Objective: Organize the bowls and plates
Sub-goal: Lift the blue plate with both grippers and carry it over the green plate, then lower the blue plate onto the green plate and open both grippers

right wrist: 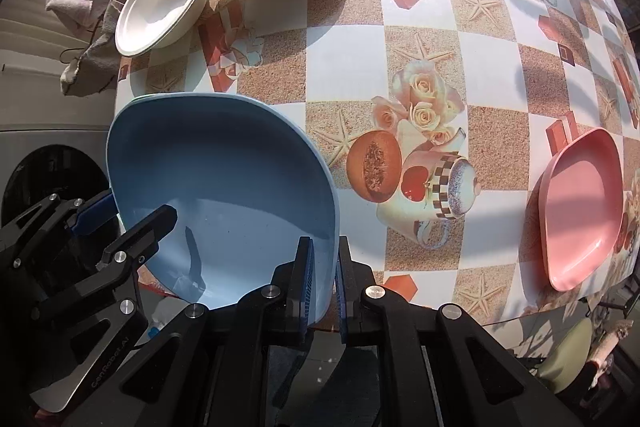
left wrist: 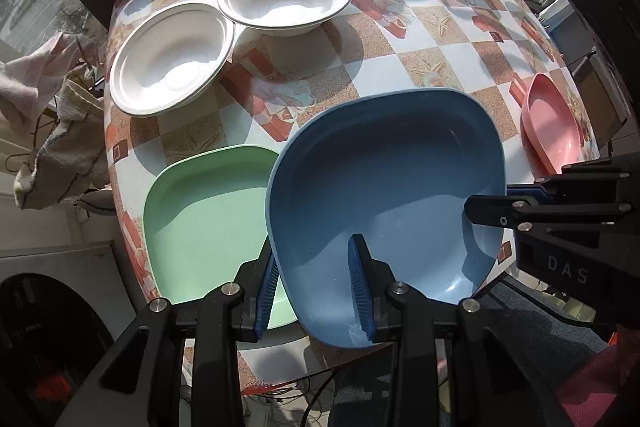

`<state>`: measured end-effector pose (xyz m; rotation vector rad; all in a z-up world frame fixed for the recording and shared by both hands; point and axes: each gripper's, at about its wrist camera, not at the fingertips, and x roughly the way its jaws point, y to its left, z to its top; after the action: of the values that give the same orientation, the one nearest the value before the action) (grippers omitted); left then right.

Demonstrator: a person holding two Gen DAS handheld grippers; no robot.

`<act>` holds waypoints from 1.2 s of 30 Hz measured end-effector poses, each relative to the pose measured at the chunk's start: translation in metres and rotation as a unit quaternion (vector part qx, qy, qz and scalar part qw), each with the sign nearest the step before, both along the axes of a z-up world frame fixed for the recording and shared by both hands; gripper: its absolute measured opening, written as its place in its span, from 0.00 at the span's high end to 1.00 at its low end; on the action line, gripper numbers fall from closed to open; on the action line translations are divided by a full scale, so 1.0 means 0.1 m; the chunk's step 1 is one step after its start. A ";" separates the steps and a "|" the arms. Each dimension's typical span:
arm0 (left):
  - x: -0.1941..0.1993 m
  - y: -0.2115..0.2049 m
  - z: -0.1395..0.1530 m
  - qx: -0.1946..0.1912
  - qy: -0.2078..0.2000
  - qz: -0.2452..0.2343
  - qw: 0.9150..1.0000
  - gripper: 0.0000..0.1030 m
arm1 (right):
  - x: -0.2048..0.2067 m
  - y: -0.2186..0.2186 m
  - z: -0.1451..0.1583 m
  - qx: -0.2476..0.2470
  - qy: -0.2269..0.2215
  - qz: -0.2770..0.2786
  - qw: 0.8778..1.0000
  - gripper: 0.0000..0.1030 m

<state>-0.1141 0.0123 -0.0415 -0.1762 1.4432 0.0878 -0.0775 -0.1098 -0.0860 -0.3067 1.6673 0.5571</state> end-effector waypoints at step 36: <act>-0.43 0.96 0.01 0.030 0.022 0.157 0.987 0.64 | -0.40 1.10 -0.26 -0.001 0.020 0.146 0.989 0.87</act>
<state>-0.1568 0.1083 -0.0405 -0.3530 1.4451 0.3937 -0.1177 0.0000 -0.1115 -0.5505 1.6721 0.7836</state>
